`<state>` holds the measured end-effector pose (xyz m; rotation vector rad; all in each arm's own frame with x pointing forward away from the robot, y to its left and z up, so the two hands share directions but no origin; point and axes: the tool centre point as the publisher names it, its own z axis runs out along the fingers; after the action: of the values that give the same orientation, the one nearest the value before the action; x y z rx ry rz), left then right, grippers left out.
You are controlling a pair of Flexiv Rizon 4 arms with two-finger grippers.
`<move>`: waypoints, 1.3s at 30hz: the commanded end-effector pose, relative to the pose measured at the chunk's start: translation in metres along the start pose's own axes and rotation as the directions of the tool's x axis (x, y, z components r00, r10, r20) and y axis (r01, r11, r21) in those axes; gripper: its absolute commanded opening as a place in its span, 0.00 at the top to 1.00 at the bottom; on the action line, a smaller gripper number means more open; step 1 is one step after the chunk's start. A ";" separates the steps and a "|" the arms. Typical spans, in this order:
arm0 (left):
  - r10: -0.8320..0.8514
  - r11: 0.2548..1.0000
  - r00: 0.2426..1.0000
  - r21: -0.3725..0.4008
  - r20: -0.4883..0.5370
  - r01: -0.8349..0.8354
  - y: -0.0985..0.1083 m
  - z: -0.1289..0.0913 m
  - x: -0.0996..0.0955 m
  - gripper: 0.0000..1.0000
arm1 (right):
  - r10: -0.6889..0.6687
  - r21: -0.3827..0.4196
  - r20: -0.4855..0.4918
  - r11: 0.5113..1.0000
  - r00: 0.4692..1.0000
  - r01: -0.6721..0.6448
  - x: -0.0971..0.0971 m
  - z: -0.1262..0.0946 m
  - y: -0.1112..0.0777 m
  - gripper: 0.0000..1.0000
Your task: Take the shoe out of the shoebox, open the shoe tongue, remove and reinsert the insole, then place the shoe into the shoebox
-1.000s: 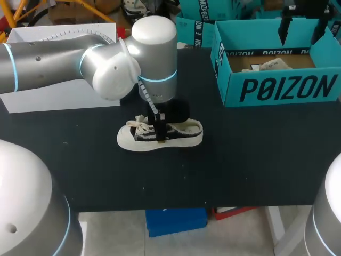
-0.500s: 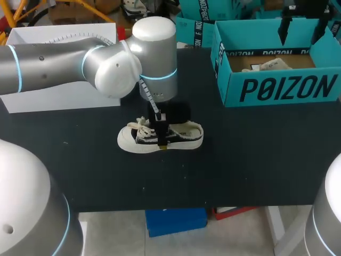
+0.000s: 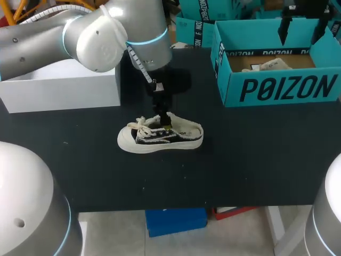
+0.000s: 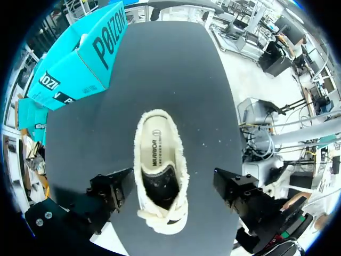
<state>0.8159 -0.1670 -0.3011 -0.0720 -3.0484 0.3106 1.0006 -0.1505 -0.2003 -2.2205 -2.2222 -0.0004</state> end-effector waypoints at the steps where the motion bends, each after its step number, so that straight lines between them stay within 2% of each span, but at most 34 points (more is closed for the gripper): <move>1: -0.012 0.997 0.998 0.081 0.065 0.006 0.019 -0.043 0.006 0.00 | 0.000 0.000 0.000 1.000 1.000 0.000 0.000 0.000 0.000 0.00; 7: -0.059 0.982 0.988 0.188 0.140 0.033 0.035 -0.080 0.001 0.00 | 0.000 0.000 0.000 1.000 1.000 0.000 0.000 0.000 0.000 0.00; 12: -0.136 0.969 0.977 0.229 0.165 0.097 0.051 -0.095 0.001 0.00 | 0.000 0.000 0.000 1.000 1.000 0.000 0.000 0.000 0.000 0.00; 19: -0.202 0.949 0.966 0.277 0.163 0.152 0.075 -0.097 0.008 0.00 | 0.000 0.000 0.000 1.000 1.000 0.000 0.000 0.000 0.000 0.00; 21: -0.210 0.936 0.968 0.315 0.135 0.159 0.081 -0.096 0.010 0.00 | 0.000 0.000 0.000 1.000 1.000 0.000 0.000 0.000 0.000 0.00; 25: -0.232 0.922 0.966 0.344 0.114 0.180 0.096 -0.095 0.012 0.00 | 0.000 0.000 0.000 1.000 1.000 0.000 0.000 0.000 0.000 0.00; 31: -0.246 0.918 0.962 0.348 0.119 0.192 0.112 -0.099 0.014 0.00 | 0.000 0.000 0.000 1.000 1.000 0.000 0.000 0.000 0.000 0.00; 39: -0.228 0.914 0.964 0.371 0.133 0.165 0.120 -0.101 0.016 0.00 | 0.000 0.000 0.000 1.000 1.000 0.000 0.000 0.000 0.000 0.00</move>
<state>0.8182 -0.0330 -0.2230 0.3057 -3.0852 0.7702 1.0006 -0.1505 -0.2003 -2.2205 -2.2222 -0.0004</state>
